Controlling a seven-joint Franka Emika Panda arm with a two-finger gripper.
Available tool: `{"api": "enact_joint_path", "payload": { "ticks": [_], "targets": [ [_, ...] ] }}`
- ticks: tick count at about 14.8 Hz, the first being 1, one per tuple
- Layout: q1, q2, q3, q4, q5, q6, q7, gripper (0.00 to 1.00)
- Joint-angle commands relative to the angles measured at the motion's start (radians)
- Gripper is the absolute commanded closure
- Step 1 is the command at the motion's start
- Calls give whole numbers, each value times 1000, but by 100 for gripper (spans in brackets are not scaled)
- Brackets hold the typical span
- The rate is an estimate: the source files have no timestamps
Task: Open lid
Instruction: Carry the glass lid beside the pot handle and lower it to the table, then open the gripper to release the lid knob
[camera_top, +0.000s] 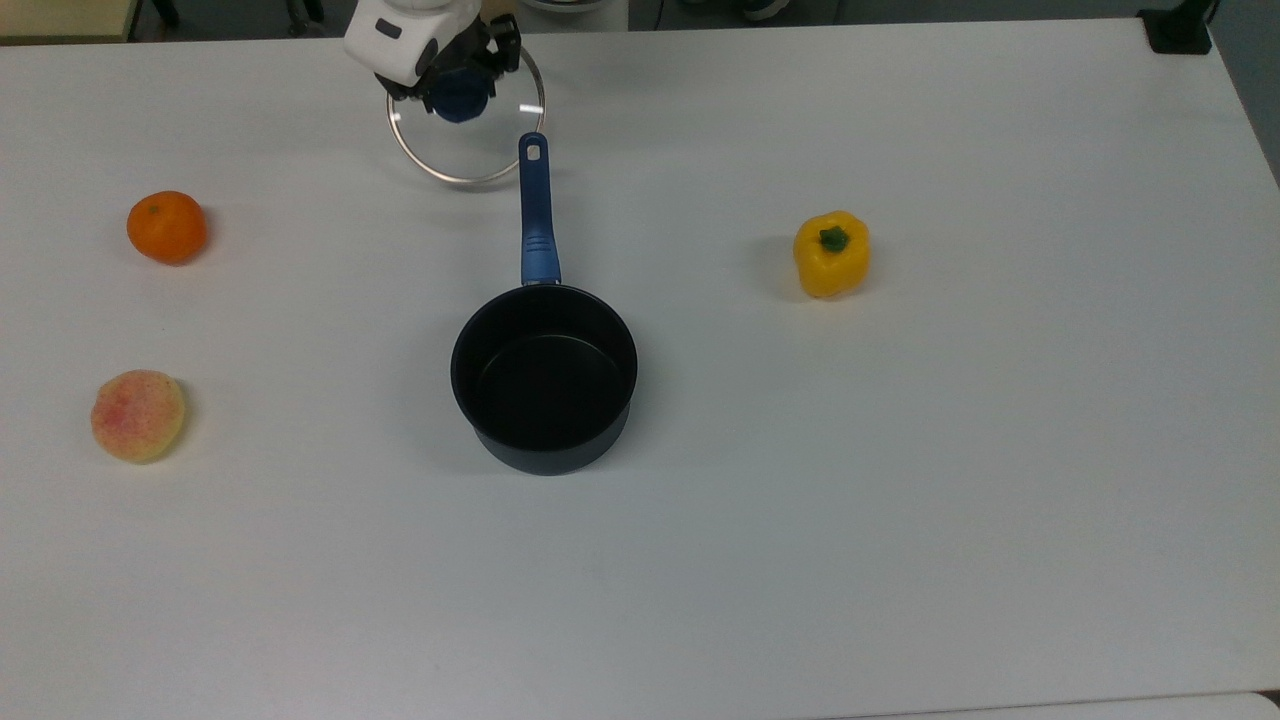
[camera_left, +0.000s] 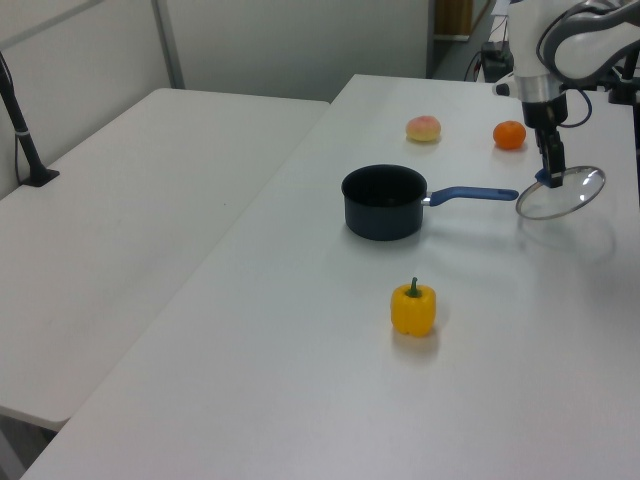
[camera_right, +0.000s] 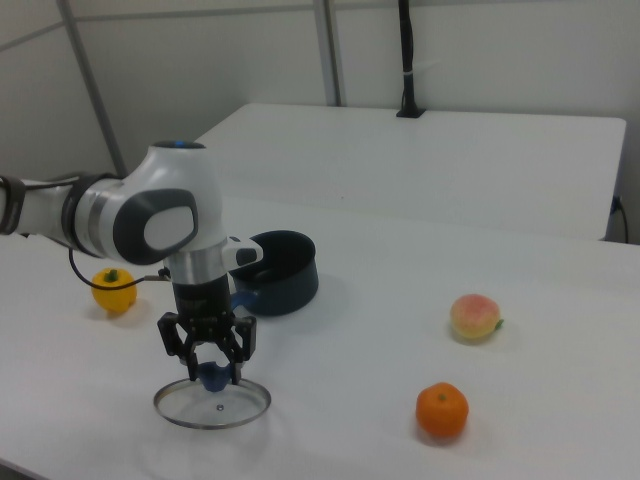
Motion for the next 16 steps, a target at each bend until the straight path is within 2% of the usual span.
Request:
{"api": "enact_joint_path", "payload": {
  "ticks": [1,2,6,7,8,9,10,11,13,16],
  "targets": [
    [7,-44,-5,-116,-23,205,87,81],
    [9,-36,-5,-136,-23,266,112,81],
    [21,11,-3,-139,-23,321,173,80],
    [21,20,-3,-139,-23,315,184,72],
    [19,20,-3,-138,-23,305,187,39],
    [19,19,-3,-136,-21,302,187,20],
    [18,16,-3,-133,-21,287,187,13],
    [18,11,-3,-130,-20,270,189,0],
    [15,4,-3,-113,-19,238,189,0],
    [10,-36,-3,-51,-19,76,187,0]
  ]
}}
